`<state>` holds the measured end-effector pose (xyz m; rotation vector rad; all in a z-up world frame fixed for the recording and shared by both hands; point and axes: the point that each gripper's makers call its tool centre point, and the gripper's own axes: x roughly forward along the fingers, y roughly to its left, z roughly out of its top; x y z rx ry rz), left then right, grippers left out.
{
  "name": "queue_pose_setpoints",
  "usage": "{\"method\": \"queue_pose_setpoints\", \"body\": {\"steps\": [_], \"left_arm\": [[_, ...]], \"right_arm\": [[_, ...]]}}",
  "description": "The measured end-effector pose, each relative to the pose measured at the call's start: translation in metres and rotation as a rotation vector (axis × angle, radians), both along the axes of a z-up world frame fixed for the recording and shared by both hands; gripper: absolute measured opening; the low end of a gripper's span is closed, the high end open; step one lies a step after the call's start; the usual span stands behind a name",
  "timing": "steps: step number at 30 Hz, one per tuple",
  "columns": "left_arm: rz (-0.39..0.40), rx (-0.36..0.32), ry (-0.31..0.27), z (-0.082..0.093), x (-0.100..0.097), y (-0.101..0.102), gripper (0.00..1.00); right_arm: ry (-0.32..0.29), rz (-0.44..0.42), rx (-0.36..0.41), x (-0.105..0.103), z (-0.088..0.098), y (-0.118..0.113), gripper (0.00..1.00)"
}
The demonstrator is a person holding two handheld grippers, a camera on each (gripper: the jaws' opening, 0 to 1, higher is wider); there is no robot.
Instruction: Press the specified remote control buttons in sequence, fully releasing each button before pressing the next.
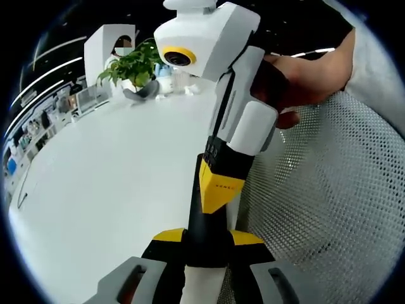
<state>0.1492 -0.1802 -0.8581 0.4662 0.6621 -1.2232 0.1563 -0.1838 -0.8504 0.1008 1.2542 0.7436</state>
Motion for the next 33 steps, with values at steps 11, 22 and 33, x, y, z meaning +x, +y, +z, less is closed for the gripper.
{"method": "queue_pose_setpoints", "body": {"steps": [11,22,33], "left_arm": [[0.0,0.001,-0.002,0.0,0.0,0.0,0.25],[0.0,0.003,-0.004,0.0,0.0,0.0,0.25],[0.004,0.002,-0.005,0.0,0.0,-0.001,0.25]], "right_arm": [[-0.016,0.017,-0.013,0.0,0.0,0.0,0.0],[-0.044,0.041,-0.047,0.001,0.004,-0.003,0.0],[-0.45,-0.137,0.081,0.054,0.092,-0.038,0.0]]}}
